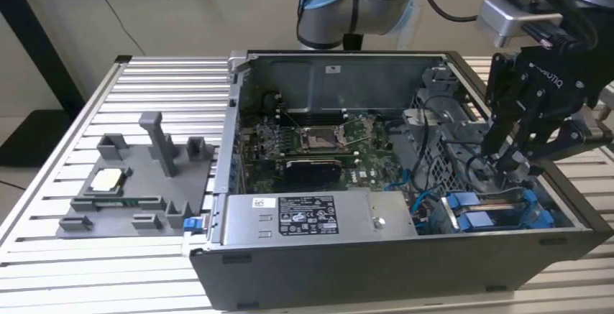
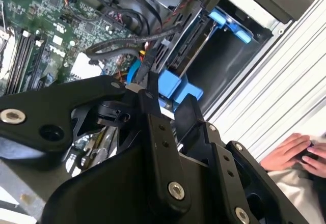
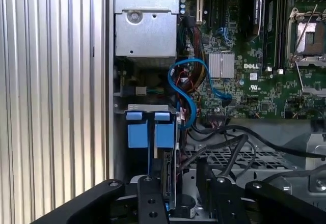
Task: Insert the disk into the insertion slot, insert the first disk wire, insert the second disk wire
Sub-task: 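Insert the first disk wire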
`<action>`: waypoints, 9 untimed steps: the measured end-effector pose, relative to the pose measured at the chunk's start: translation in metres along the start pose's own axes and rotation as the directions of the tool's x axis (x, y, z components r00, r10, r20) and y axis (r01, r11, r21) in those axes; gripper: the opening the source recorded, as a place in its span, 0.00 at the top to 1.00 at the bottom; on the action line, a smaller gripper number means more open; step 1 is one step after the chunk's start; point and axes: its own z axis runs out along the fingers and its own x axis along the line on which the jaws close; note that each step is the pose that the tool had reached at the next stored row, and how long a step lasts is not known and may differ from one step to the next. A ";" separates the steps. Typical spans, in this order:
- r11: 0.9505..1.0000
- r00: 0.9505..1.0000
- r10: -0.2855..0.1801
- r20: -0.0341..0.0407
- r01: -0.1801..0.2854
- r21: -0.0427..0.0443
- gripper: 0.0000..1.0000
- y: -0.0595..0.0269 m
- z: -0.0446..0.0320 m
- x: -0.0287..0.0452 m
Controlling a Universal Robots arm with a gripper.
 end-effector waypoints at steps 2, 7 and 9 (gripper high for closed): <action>1.000 1.000 -0.004 0.005 0.003 0.008 0.59 0.0006 0.0001 -0.0011; 1.000 1.000 -0.010 0.006 0.010 0.010 0.59 0.0027 -0.0007 -0.0064; 1.000 1.000 -0.014 0.008 0.014 0.021 0.59 0.0035 0.0000 -0.0086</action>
